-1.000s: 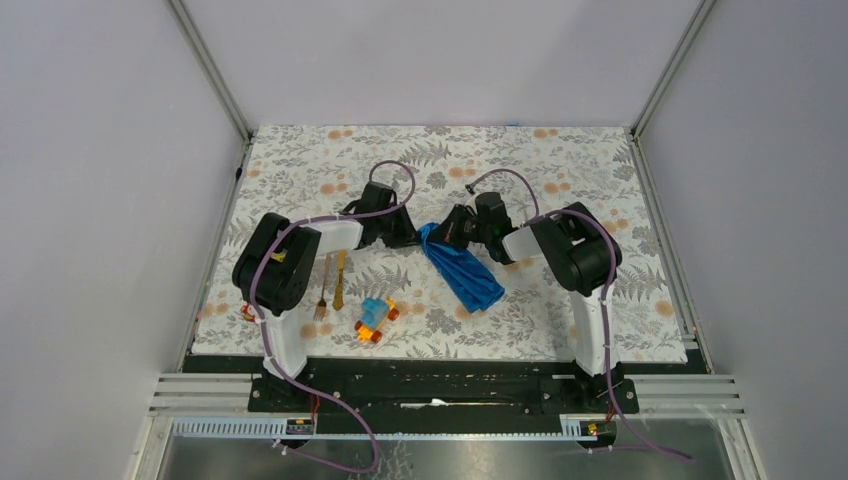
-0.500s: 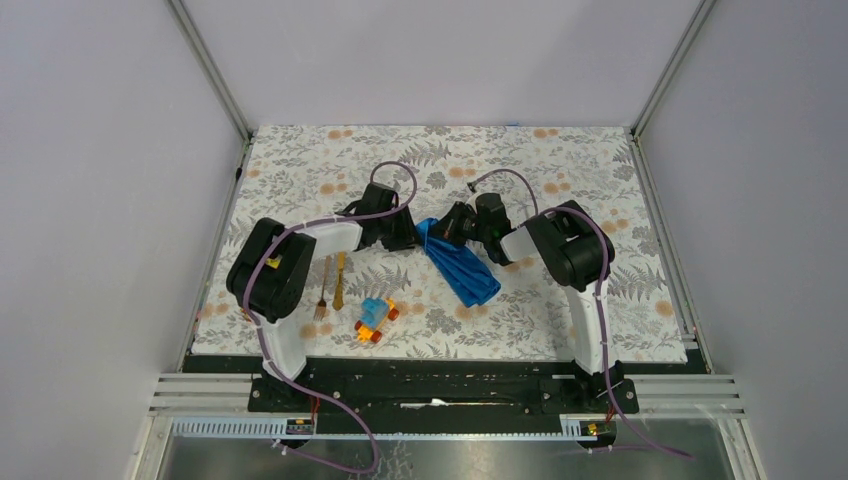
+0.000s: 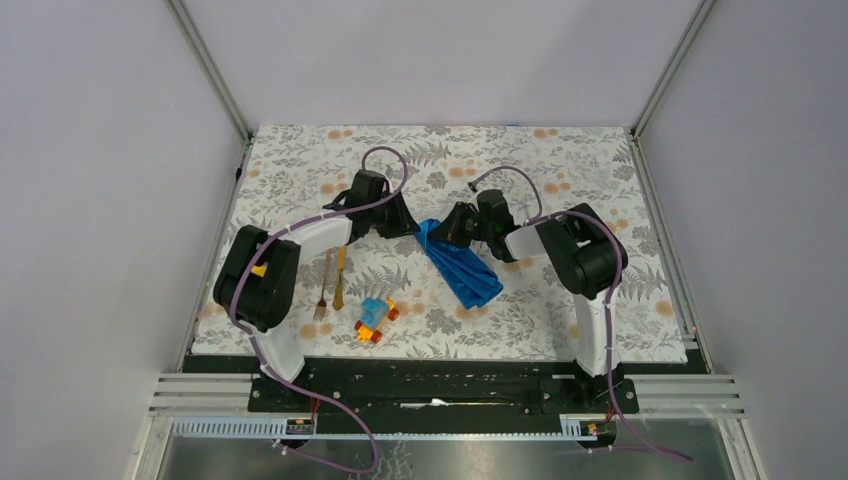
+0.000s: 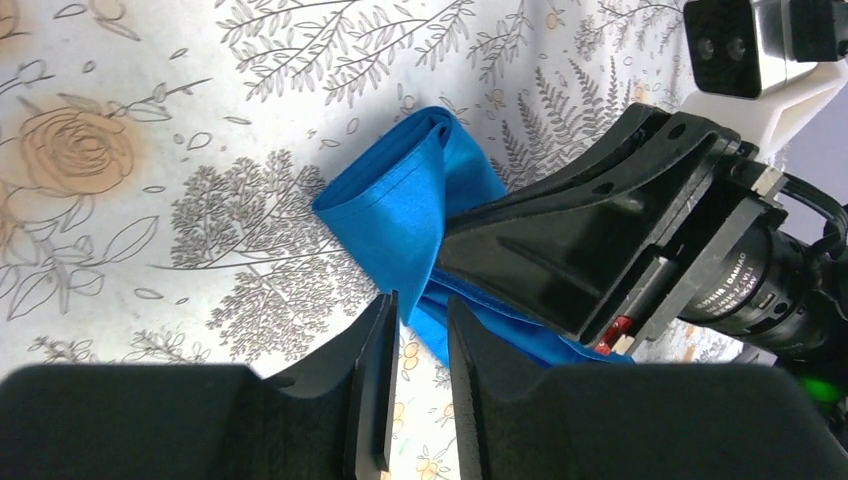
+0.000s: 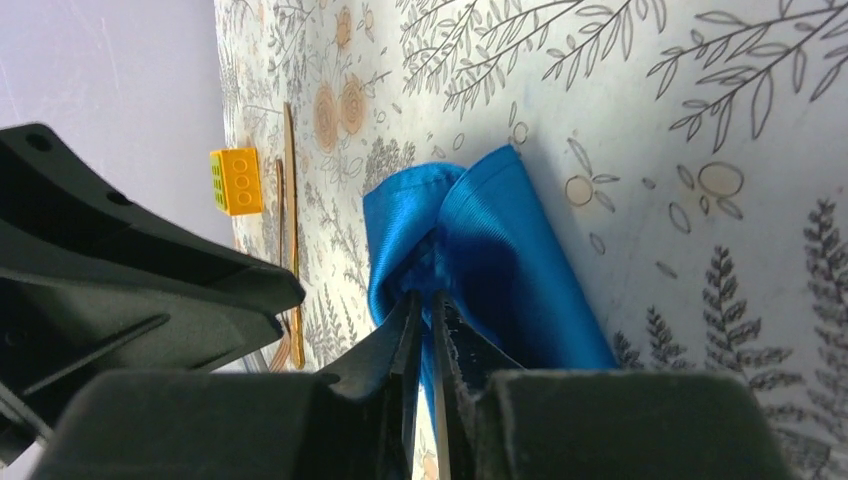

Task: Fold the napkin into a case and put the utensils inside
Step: Stuff the top corner of the smaller-rectangle-folded napkin at the center of the board.

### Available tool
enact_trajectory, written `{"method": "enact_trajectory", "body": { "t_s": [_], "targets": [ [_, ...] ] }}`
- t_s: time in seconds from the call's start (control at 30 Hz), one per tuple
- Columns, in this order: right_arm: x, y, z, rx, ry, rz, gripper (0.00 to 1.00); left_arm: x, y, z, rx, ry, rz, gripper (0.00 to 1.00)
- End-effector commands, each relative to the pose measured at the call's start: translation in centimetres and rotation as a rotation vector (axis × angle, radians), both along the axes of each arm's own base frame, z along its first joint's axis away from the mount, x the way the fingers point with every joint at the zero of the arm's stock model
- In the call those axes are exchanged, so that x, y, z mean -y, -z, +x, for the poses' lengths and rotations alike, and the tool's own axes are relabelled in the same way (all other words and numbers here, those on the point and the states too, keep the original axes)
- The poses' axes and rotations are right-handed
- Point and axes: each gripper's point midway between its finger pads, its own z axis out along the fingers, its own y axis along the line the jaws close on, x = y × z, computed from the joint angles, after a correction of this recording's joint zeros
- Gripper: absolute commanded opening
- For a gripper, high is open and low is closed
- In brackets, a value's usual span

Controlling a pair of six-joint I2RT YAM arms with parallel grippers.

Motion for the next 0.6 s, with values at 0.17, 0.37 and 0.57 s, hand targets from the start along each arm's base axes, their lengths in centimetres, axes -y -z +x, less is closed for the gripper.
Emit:
{"method": "enact_trajectory", "body": {
  "t_s": [0.17,0.37,0.57],
  "targets": [
    [1.8,-3.1,-0.4,0.059,-0.016,-0.033,0.09,2.7,-1.6,1.6,0.048,0.059,-0.056,0.26],
    [1.4,-2.6,-0.5,0.052,-0.033,-0.019,0.0,2.0,-1.3,2.4,0.056,0.018,-0.012,0.28],
    [0.2,-1.7,-0.9,0.035,-0.056,-0.001,0.0,2.0,-0.1,2.3,0.032,0.021,-0.003,0.28]
  ]
}}
